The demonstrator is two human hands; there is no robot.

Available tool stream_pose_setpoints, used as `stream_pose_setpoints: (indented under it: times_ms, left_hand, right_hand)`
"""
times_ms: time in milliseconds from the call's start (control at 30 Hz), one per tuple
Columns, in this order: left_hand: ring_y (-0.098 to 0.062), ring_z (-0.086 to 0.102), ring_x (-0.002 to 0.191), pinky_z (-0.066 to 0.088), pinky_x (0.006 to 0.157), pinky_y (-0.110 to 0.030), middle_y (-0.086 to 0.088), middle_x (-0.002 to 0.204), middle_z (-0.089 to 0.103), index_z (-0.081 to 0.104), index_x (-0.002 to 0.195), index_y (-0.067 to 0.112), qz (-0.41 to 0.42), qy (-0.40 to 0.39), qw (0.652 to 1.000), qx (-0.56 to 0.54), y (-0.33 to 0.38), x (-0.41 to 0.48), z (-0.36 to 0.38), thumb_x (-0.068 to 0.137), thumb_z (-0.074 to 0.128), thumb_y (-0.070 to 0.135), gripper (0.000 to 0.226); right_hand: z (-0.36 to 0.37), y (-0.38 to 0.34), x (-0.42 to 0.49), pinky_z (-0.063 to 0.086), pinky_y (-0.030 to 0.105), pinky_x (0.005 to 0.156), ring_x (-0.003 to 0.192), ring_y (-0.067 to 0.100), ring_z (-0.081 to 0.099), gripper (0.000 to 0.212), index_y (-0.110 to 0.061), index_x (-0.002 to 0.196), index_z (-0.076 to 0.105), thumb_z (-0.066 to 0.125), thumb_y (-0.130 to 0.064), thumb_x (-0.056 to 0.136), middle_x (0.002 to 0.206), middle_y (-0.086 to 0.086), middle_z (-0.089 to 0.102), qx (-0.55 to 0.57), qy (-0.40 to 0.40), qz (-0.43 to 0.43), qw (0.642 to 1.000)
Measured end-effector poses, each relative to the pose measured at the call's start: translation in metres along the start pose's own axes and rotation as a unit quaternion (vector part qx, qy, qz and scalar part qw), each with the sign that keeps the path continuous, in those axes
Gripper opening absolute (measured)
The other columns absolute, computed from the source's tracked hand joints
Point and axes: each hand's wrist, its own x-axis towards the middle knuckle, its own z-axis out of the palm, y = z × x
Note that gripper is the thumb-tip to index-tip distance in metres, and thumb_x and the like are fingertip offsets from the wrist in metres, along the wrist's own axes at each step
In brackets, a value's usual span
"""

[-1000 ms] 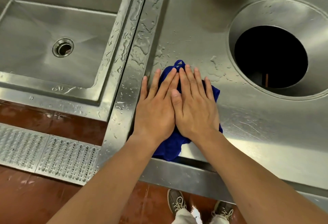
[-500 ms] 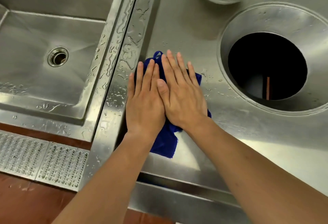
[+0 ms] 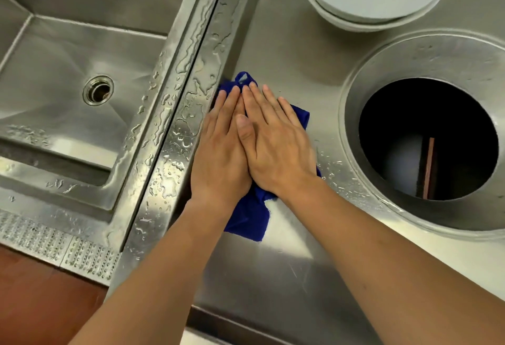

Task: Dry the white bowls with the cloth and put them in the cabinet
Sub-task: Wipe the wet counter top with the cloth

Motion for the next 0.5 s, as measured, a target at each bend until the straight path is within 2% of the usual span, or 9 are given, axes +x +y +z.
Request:
stream_pose_setpoints:
  times_ms: [100,200,333,400,500]
  left_hand:
    - [-0.025,0.007,0.167,0.011,0.135,-0.042,-0.011,0.179,0.015,0.018,0.168,0.007,0.014,-0.025,0.999,0.021,-0.003,0.004,0.002,0.113,0.038,0.028,0.062]
    - [-0.03,0.007,0.167,0.011,0.135,-0.044,-0.015,0.178,0.015,0.018,0.167,0.004,0.035,-0.034,0.998,0.042,-0.002,0.005,0.001,0.111,0.032,0.031,0.064]
    - [-0.029,0.002,0.166,0.008,0.136,-0.045,-0.018,0.178,0.014,0.017,0.167,0.002,0.068,-0.036,0.996,0.04,0.012,0.009,0.007,0.114,0.041,0.024,0.062]
    - [-0.028,0.006,0.164,0.012,0.135,-0.047,-0.02,0.176,0.019,0.022,0.165,-0.001,0.086,-0.03,0.996,0.019,0.026,0.012,0.014,0.113,0.047,0.019,0.061]
    - [-0.037,0.02,0.163,0.019,0.133,-0.054,-0.026,0.172,0.027,0.025,0.163,-0.007,0.138,-0.027,0.989,0.054,0.049,0.016,0.026,0.112,0.042,0.017,0.059]
  right_hand:
    - [-0.001,0.001,0.0,0.003,0.035,0.131,0.162,0.015,0.011,0.078,-0.015,0.165,0.02,-0.003,-0.051,0.101,0.174,0.002,0.021,-0.005,0.0,0.008,1.0]
    - [-0.002,0.003,-0.001,0.004,0.035,0.131,0.162,0.015,0.011,0.077,-0.016,0.165,0.019,-0.003,-0.052,0.101,0.174,0.002,0.02,-0.014,-0.003,0.008,1.0]
    - [-0.01,0.018,-0.008,0.007,0.037,0.13,0.162,0.016,0.014,0.076,-0.015,0.165,0.021,-0.002,-0.05,0.102,0.174,0.003,0.022,-0.032,0.005,0.023,0.999]
    - [-0.017,0.031,-0.015,0.009,0.038,0.13,0.161,0.017,0.016,0.075,-0.014,0.164,0.024,0.0,-0.049,0.103,0.173,0.004,0.024,-0.025,0.013,0.035,0.999]
    - [-0.028,0.052,-0.024,0.011,0.038,0.13,0.161,0.018,0.017,0.073,-0.013,0.164,0.026,0.004,-0.048,0.104,0.172,0.004,0.026,-0.01,0.024,0.044,0.999]
